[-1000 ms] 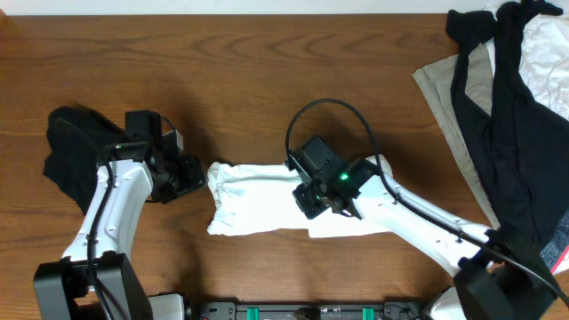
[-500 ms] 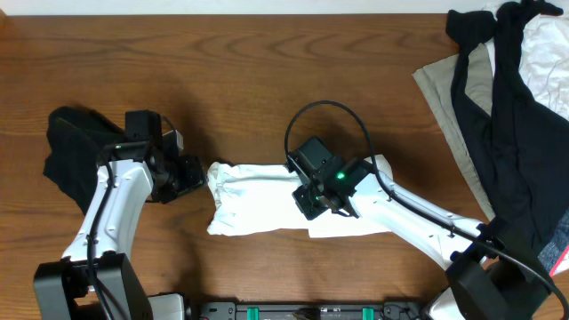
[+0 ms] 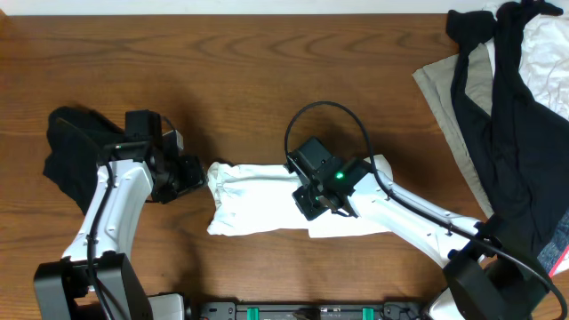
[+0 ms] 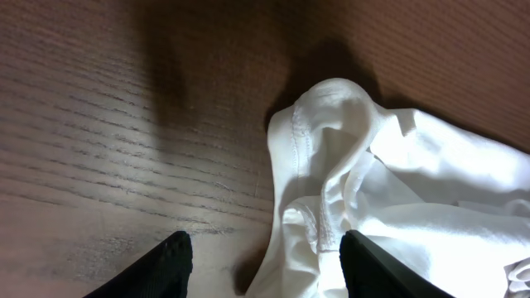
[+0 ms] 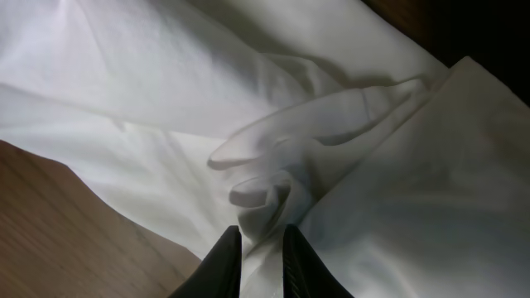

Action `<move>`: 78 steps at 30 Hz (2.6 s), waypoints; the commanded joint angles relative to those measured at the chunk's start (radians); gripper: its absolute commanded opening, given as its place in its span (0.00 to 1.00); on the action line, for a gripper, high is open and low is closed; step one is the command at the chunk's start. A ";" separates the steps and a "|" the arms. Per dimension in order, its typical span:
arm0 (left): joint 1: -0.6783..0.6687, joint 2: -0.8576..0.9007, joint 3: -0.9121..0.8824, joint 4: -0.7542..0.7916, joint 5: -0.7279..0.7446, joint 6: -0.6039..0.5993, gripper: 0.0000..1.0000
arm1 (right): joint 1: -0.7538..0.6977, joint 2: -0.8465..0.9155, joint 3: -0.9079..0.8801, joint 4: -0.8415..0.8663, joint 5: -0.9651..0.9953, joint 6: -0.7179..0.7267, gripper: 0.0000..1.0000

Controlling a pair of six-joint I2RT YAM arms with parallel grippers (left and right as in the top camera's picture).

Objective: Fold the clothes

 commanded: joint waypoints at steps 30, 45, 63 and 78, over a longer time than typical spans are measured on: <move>-0.002 0.001 -0.010 -0.007 0.009 0.002 0.60 | 0.005 0.009 -0.020 0.000 0.010 0.019 0.12; -0.002 0.001 -0.010 -0.007 0.009 0.003 0.60 | 0.003 -0.032 0.014 0.044 0.010 0.018 0.01; -0.002 0.001 -0.010 -0.006 0.009 0.002 0.60 | -0.023 -0.060 0.026 0.003 -0.003 0.019 0.12; -0.002 0.001 -0.010 -0.006 0.009 0.002 0.60 | 0.000 0.044 -0.003 0.039 -0.016 0.026 0.12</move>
